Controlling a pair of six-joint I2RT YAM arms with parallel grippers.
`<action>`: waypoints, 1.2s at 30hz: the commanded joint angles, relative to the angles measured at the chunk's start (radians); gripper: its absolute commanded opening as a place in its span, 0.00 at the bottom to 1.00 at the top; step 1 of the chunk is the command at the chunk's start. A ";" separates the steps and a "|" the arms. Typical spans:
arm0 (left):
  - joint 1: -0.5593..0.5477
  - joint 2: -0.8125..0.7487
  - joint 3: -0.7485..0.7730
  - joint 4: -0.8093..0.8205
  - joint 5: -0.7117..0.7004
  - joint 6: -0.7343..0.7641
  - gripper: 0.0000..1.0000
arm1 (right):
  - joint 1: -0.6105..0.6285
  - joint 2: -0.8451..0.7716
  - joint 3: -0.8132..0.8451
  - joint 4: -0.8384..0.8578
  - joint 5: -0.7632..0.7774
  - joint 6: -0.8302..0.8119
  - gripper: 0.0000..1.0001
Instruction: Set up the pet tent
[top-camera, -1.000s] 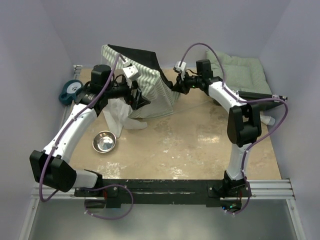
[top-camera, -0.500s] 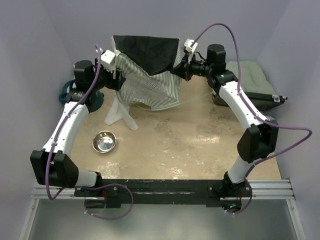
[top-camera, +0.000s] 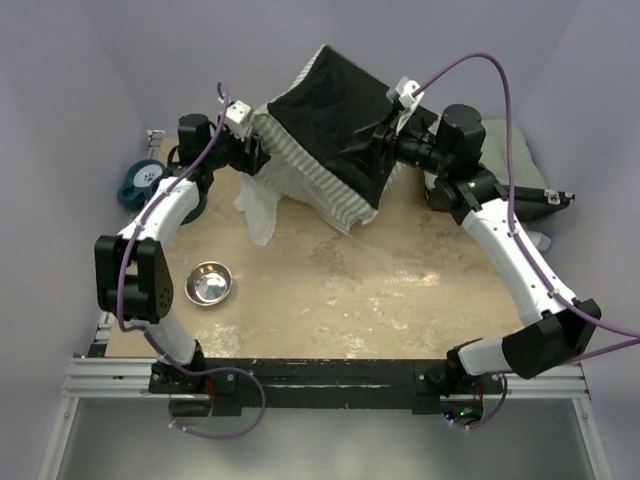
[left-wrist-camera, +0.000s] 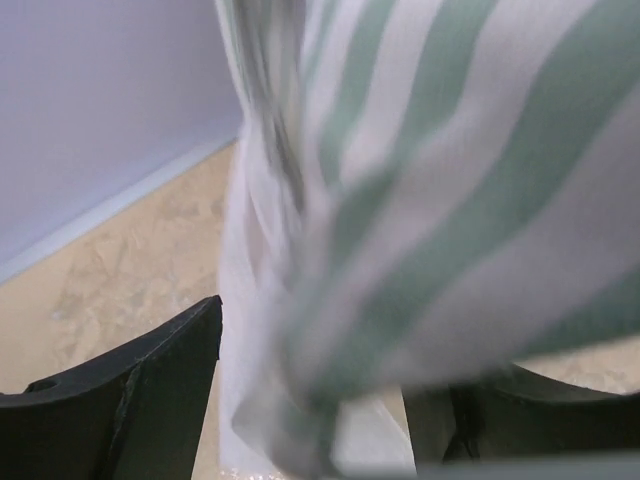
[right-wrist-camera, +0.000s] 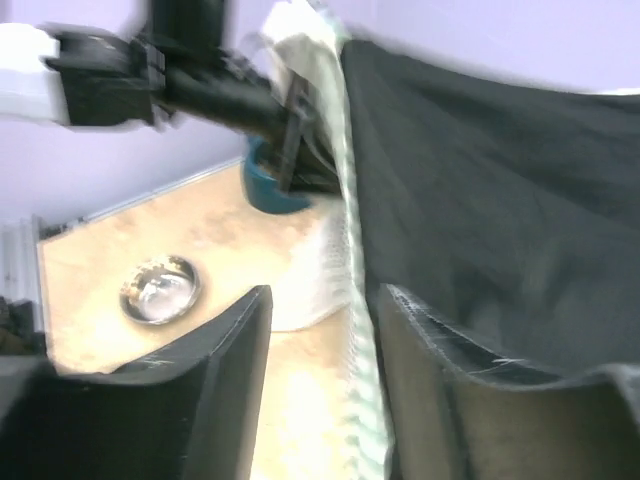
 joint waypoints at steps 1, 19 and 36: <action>0.028 0.070 0.043 0.057 0.040 0.085 0.72 | 0.000 -0.033 0.116 0.020 -0.050 0.038 0.71; 0.128 0.414 0.422 -0.127 0.143 -0.015 0.82 | -0.168 0.051 0.064 -0.613 -0.113 -1.357 0.81; 0.166 0.072 0.128 -0.277 0.327 0.033 0.98 | -0.015 0.192 -0.318 -0.151 -0.026 -1.854 0.82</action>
